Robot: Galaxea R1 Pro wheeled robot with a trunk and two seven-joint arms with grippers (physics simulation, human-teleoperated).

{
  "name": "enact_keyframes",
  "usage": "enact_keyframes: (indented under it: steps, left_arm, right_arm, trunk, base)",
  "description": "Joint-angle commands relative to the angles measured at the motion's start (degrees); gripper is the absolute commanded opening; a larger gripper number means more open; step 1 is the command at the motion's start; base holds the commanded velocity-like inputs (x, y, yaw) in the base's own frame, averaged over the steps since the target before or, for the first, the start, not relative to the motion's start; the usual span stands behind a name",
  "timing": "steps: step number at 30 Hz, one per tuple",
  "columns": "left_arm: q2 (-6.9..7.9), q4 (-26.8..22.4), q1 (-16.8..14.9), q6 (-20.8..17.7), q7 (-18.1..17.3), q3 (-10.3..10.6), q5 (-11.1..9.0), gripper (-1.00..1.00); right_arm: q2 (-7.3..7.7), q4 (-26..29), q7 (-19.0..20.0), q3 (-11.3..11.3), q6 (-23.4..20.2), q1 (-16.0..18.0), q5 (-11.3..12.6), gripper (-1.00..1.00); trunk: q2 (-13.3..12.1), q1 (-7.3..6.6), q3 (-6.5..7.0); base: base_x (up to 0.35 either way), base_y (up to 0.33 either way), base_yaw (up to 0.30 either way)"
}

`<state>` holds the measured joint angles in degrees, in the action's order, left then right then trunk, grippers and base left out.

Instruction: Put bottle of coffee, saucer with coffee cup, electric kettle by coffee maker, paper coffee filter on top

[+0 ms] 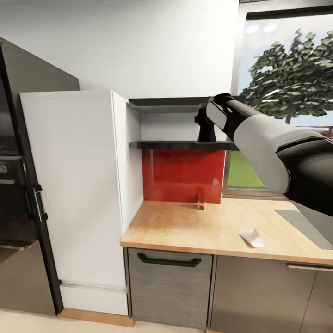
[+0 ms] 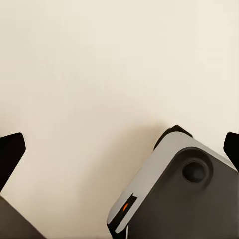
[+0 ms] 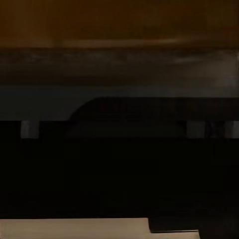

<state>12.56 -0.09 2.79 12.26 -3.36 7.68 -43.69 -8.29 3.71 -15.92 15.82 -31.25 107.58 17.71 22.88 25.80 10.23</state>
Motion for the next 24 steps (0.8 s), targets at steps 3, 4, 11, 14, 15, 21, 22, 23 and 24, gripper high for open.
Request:
enact_keyframes:
  steps: [3,4,11,14,15,21,22,23,24]
  left_arm:
    - [0.01,-0.1,0.0,0.1,-0.2,0.5,-0.5,1.00]
    - [0.01,-0.1,0.0,0.1,-0.2,0.5,-0.5,1.00]
    - [-0.05,-0.1,0.0,0.2,-0.2,0.5,-0.4,1.00]
    - [-0.10,-0.1,0.0,0.2,-0.2,0.5,-0.3,1.00]
    - [-0.13,-0.1,0.0,0.3,-0.2,0.5,-0.3,1.00]
    - [-0.16,-0.2,0.0,0.4,-0.2,0.5,0.0,1.00]
    - [-0.16,-0.3,0.0,0.4,-0.2,0.5,0.1,1.00]
    - [-0.19,-0.3,0.0,0.4,-0.2,0.5,0.2,1.00]
    - [-0.22,-0.3,0.0,0.5,-0.2,0.4,0.2,1.00]
  right_arm:
    - [0.21,-1.3,1.5,0.5,-0.8,0.1,0.8,-1.00]
    - [0.39,-1.6,2.9,0.4,-1.4,0.1,0.8,-1.00]
    - [1.98,-2.4,13.6,0.2,-14.6,0.1,1.6,-1.00]
    - [2.08,-4.5,18.8,0.2,-19.2,-0.1,1.7,-1.00]
    - [2.51,-5.2,22.8,0.2,-20.6,-0.5,1.7,-1.00]
    - [4.62,-5.8,32.6,0.2,-27.4,-5.2,1.7,-1.00]
    - [4.69,-5.8,34.3,0.2,-28.3,-7.0,1.7,-1.00]
    - [4.64,-5.8,35.7,0.2,-28.8,-9.2,1.5,-1.00]
    - [4.60,-5.8,36.4,0.2,-28.8,-10.3,1.5,-1.00]
  trunk:
    - [0.0,-0.02,-0.01]
    - [0.0,-0.02,-0.01]
    - [0.0,-0.02,-0.01]
    - [0.0,-0.02,-0.01]
    - [0.0,-0.02,-0.01]
    - [0.0,-0.02,-0.01]
    - [0.0,-0.02,-0.01]
    - [0.0,-0.02,-0.01]
    - [0.0,-0.02,-0.01]
  base:
    - [-0.278,-0.033,0.000]
    - [-0.260,-0.012,0.000]
    - [-0.147,-0.003,0.000]
    - [-0.017,0.000,0.000]
    - [-0.006,0.000,0.000]
    - [-0.002,0.000,0.000]
    - [0.000,0.000,0.000]
    - [0.000,0.000,0.000]
    - [0.000,0.000,0.000]
